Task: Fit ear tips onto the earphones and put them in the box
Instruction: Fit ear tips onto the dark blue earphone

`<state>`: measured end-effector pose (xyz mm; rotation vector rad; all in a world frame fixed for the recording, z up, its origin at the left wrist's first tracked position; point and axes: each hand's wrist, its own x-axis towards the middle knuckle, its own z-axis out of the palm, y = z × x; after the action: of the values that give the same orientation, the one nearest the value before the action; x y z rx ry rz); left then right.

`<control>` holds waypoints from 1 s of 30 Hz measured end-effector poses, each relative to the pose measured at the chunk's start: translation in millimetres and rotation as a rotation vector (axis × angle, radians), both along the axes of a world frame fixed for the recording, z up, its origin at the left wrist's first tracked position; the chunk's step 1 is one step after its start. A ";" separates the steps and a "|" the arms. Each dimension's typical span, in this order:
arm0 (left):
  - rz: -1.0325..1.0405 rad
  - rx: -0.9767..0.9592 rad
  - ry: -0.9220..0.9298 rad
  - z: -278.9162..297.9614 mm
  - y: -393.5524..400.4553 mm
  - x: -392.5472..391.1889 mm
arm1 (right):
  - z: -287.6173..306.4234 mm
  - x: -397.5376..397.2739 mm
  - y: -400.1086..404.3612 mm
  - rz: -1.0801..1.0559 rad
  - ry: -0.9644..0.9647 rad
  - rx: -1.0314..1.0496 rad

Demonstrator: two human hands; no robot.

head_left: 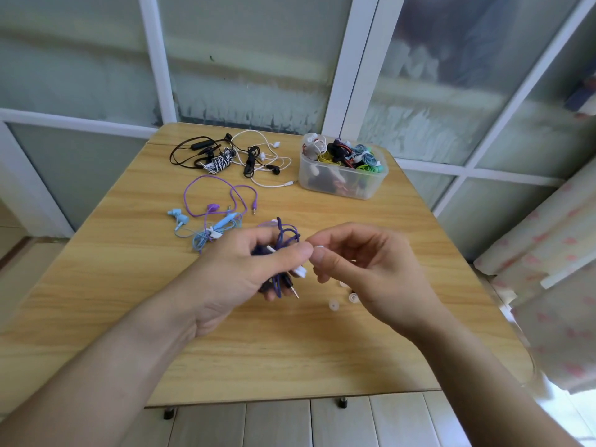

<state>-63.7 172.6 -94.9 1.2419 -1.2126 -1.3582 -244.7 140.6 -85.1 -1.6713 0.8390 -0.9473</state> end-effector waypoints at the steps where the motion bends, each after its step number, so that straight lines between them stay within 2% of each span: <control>1: 0.002 -0.013 -0.003 -1.1 0.4 -1.3 | -0.1 0.5 -0.1 -0.011 -0.013 0.001; 6: 0.060 -0.042 0.113 -1.2 0.0 -4.7 | -1.5 3.5 -0.4 -0.110 -0.130 0.039; 10: 0.077 -0.097 0.126 -2.1 1.4 -10.2 | -2.6 3.5 -1.5 -0.106 -0.191 0.095; 21: 0.151 -0.193 0.119 -3.7 -0.4 -10.7 | -2.4 0.5 -1.9 -0.073 -0.168 0.036; 30: 0.062 -0.172 0.101 -3.2 0.6 -5.8 | -6.2 -2.6 -5.2 0.031 -0.111 0.042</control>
<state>-69.5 173.2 -98.1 1.0688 -1.1838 -1.2295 -247.3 135.5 -91.3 -1.5770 0.7520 -0.9850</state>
